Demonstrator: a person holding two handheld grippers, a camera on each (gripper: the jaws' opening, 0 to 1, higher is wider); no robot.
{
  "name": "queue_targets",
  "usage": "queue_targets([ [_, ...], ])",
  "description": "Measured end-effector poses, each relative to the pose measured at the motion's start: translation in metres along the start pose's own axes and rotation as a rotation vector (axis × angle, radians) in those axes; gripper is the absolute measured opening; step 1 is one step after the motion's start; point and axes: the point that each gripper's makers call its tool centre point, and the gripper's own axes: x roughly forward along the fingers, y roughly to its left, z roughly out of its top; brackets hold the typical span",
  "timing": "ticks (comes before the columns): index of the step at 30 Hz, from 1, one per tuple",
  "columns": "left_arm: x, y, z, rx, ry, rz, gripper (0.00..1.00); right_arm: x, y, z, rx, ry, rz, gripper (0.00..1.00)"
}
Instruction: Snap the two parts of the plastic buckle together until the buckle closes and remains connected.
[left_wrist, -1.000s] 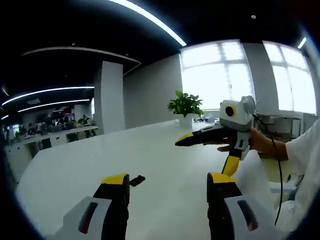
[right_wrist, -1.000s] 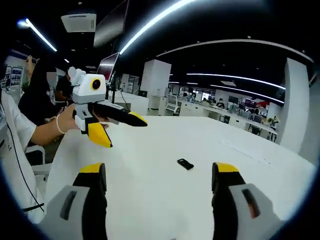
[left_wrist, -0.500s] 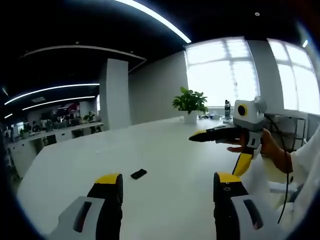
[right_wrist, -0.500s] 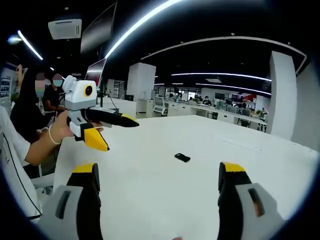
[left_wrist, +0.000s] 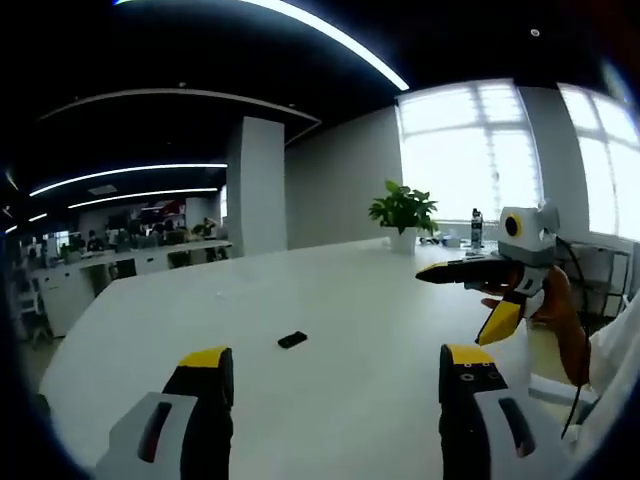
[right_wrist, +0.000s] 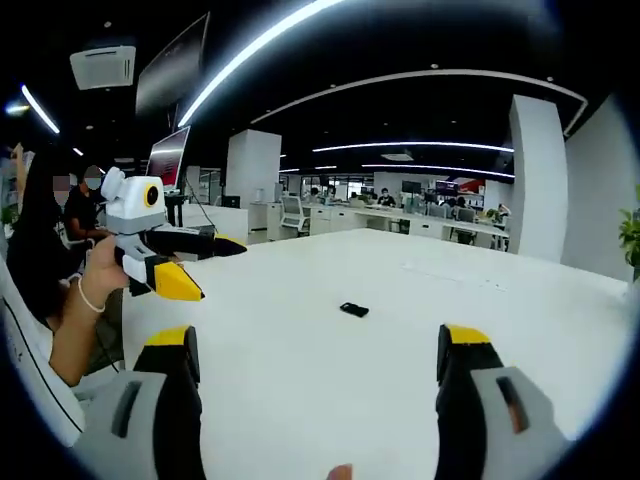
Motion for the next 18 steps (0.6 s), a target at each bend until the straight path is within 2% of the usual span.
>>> queue_targets([
  [8,-0.02,0.009,-0.001,-0.034,-0.022,0.046,0.92,-0.014,0.004,0.0,-0.023,0.021,-0.04,1.0],
  [11,-0.029,0.01,-0.002,-0.028,-0.024,0.053,0.93,-0.018,0.006,-0.001,-0.056,0.039,-0.049,1.0],
  [13,-0.036,0.014,-0.002,-0.035,-0.033,0.079,0.93,-0.021,0.007,-0.002,-0.079,0.055,-0.061,1.0],
  [18,-0.052,0.02,0.003,-0.056,-0.066,0.124,0.94,-0.027,0.011,0.007,-0.067,0.019,-0.072,1.0],
])
